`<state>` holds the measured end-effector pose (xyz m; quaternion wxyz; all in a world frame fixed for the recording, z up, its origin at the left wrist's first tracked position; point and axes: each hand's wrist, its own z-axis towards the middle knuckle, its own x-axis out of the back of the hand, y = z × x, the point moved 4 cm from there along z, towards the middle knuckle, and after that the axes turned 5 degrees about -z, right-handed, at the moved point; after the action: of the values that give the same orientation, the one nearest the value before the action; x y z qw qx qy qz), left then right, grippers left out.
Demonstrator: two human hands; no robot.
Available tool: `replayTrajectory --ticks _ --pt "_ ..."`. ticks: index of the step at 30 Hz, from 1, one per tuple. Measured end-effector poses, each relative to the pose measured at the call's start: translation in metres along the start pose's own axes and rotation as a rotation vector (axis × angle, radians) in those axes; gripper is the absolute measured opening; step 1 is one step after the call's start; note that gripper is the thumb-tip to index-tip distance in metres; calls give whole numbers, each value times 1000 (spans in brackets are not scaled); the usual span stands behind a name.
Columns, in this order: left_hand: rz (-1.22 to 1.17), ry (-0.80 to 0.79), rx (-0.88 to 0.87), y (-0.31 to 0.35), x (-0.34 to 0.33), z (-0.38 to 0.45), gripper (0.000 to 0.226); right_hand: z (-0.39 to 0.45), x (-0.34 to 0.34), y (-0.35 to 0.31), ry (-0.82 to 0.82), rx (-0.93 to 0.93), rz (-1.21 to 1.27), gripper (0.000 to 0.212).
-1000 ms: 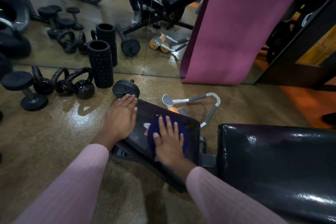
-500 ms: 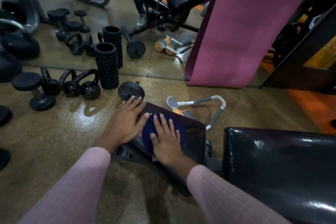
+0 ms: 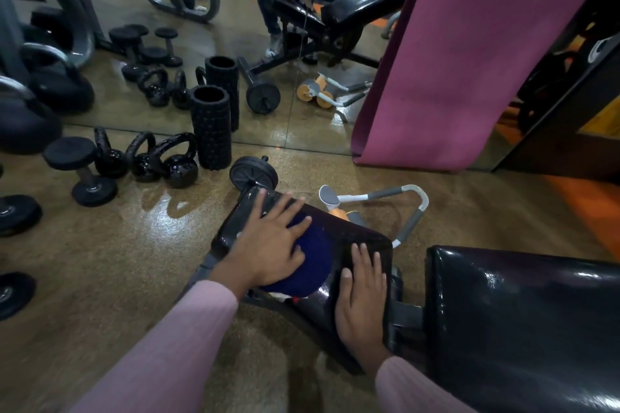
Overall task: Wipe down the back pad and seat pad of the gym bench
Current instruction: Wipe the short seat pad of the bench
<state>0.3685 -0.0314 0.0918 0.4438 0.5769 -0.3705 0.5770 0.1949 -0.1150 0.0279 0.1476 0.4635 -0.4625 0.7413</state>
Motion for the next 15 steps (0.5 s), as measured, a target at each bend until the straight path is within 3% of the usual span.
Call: replayTrajectory --ticks 5,8,12,15 --pt "5 -51 81 16 -12 3 66 -2 -4 2 -104 -60 -242 61" --pt "-7 -46 110 4 -6 3 66 -6 -2 8 -126 -180 -229 56" --pt "42 -74 241 13 -6 -12 68 -8 -2 9 -104 -182 -196 62" --pt "82 -101 178 54 -19 -18 74 -9 -5 9 -88 -174 -206 61"
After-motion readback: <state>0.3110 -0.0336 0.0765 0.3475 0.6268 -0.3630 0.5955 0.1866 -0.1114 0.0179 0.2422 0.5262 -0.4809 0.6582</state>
